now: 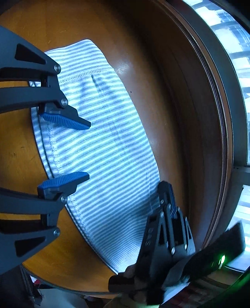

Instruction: Fold clothes

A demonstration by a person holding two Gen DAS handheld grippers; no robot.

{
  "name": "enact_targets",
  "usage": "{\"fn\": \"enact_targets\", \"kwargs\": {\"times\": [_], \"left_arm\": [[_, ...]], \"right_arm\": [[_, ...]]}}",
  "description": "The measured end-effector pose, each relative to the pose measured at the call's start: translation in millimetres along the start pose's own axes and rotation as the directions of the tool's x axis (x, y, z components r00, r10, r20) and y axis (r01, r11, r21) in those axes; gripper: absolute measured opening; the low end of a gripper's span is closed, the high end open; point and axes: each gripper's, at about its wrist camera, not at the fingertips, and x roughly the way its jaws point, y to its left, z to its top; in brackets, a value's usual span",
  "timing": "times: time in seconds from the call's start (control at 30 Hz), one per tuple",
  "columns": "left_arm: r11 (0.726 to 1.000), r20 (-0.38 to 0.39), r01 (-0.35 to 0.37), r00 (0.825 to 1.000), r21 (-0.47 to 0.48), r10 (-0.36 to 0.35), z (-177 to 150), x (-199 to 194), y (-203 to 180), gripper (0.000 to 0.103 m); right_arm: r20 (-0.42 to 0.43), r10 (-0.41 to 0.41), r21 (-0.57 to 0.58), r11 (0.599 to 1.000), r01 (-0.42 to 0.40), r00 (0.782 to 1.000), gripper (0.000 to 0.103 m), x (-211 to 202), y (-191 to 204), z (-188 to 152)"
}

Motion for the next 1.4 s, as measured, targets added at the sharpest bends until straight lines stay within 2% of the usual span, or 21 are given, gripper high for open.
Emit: {"fn": "enact_targets", "kwargs": {"times": [0.17,0.3,0.5,0.53,0.57,0.67,0.73,0.83,0.93,1.07,1.27,1.33,1.37,1.4], "left_arm": [[1.000,0.000,0.004,1.000,0.001,-0.004,3,2,-5,0.044],[1.000,0.003,0.018,1.000,-0.009,-0.018,6,4,-9,0.049],[1.000,-0.001,0.002,1.000,0.019,-0.002,10,9,-23,0.054],[1.000,-0.002,0.000,1.000,0.021,0.000,10,9,-25,0.054],[1.000,-0.003,-0.002,1.000,0.022,0.002,11,10,-27,0.054],[1.000,-0.005,-0.004,1.000,0.020,0.004,13,11,-31,0.054],[1.000,-0.006,-0.005,1.000,0.019,0.005,14,13,-33,0.054],[1.000,-0.006,-0.008,1.000,0.018,0.008,17,14,-38,0.054],[1.000,-0.006,-0.007,1.000,0.018,0.007,20,16,-43,0.055],[1.000,-0.011,-0.012,1.000,0.023,0.012,23,20,-51,0.059],[1.000,-0.018,-0.016,1.000,0.021,0.017,30,25,-62,0.059],[1.000,-0.019,-0.018,1.000,0.020,0.019,32,27,-66,0.059],[1.000,-0.019,-0.019,1.000,0.019,0.019,33,27,-68,0.059],[1.000,-0.019,-0.020,1.000,0.018,0.020,34,28,-70,0.059]], "right_arm": [[0.050,-0.004,0.115,0.993,-0.002,0.999,0.004,-20,-30,-4],[0.055,-0.002,0.275,0.961,-0.013,0.998,0.007,-52,-76,-30],[-0.043,-0.025,0.243,0.969,0.034,0.999,0.008,-45,-71,-58],[-0.052,-0.028,0.238,0.971,0.040,0.998,0.011,-39,-68,-60],[-0.053,-0.043,0.232,0.971,0.054,0.998,0.020,-35,-66,-59],[-0.038,-0.120,0.221,0.967,0.125,0.992,0.027,-25,-66,-52],[-0.035,-0.161,0.258,0.952,0.164,0.986,0.027,-20,-75,-47],[-0.040,-0.176,0.326,0.928,0.179,0.984,0.028,-19,-93,-41],[-0.027,-0.091,0.259,0.961,0.095,0.996,0.031,-22,-90,-38],[-0.060,-0.061,0.091,0.994,0.067,0.996,0.031,-19,-76,-31],[-0.101,-0.044,-0.075,0.997,0.037,0.994,0.030,-2,-70,-12],[-0.116,-0.013,-0.071,0.997,0.005,0.993,0.019,0,-71,-9],[-0.121,0.014,-0.059,0.998,-0.021,0.993,0.010,4,-64,-5],[-0.121,0.022,-0.061,0.998,-0.029,0.992,0.007,6,-57,-3]]}}
